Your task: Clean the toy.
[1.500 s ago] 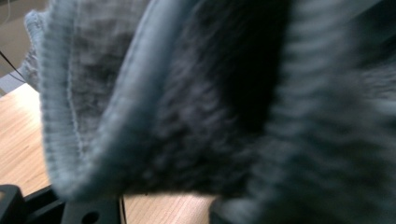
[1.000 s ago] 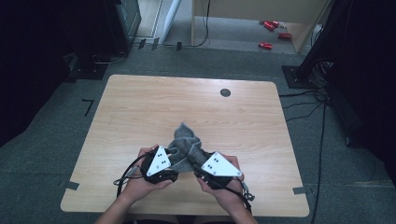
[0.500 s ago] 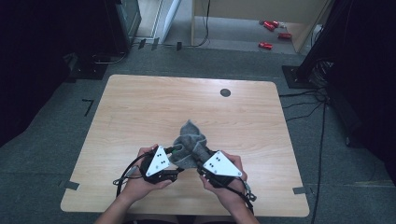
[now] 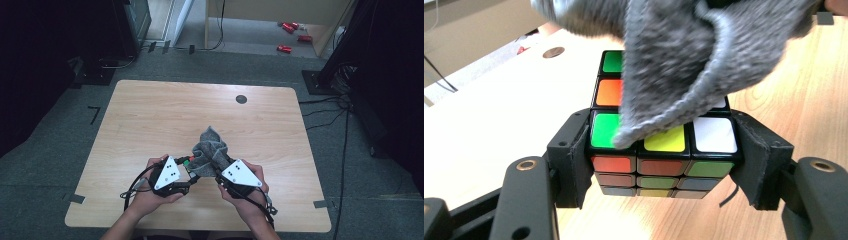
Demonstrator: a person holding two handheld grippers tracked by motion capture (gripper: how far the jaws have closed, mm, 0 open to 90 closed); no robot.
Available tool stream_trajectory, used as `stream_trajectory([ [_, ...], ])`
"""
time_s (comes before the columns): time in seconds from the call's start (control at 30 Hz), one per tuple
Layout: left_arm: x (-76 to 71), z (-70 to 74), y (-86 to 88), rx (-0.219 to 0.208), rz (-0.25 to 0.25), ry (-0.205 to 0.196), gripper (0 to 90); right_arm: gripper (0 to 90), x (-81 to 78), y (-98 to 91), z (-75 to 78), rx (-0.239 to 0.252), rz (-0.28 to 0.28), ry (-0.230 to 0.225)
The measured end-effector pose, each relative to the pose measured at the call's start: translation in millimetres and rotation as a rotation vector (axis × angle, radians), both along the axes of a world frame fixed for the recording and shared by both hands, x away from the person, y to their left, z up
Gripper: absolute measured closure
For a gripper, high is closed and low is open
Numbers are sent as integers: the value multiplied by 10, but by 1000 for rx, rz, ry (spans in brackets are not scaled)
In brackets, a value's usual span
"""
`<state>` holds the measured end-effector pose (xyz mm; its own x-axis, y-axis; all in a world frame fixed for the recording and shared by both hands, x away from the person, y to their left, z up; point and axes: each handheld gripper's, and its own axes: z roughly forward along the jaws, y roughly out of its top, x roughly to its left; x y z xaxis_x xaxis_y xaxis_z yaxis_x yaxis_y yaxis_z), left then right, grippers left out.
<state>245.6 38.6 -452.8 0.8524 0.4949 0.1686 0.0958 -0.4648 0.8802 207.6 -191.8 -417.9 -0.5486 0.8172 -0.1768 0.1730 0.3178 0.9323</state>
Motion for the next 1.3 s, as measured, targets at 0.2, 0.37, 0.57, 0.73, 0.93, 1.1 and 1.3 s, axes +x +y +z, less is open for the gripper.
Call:
stream_trajectory([
  [0.2, -22, 12, -10, -10, -15, -10, 348, 647, -112, 265, -21, -1, 173, 0],
  [0.37, -22, -5, -14, 7, -12, -13, 348, 649, 0, 153, -73, -9, 85, 26],
  [0.57, -9, 6, 11, -8, -10, -10, 348, 649, 42, -47, -5, 50, -10, 38],
  [0.73, -36, 11, -22, -9, -23, -17, 348, 647, -105, 222, 6, 17, 147, -1],
  [0.93, -32, 4, -22, 0, -18, -19, 348, 648, 33, 81, -53, 15, 41, 58],
  [1.1, -23, 3, -15, -3, -19, -15, 348, 647, 77, -108, -16, 90, 9, 58],
  [1.3, -43, 9, -37, 11, -24, -24, 348, 644, -80, 234, -41, 15, 167, 25],
])
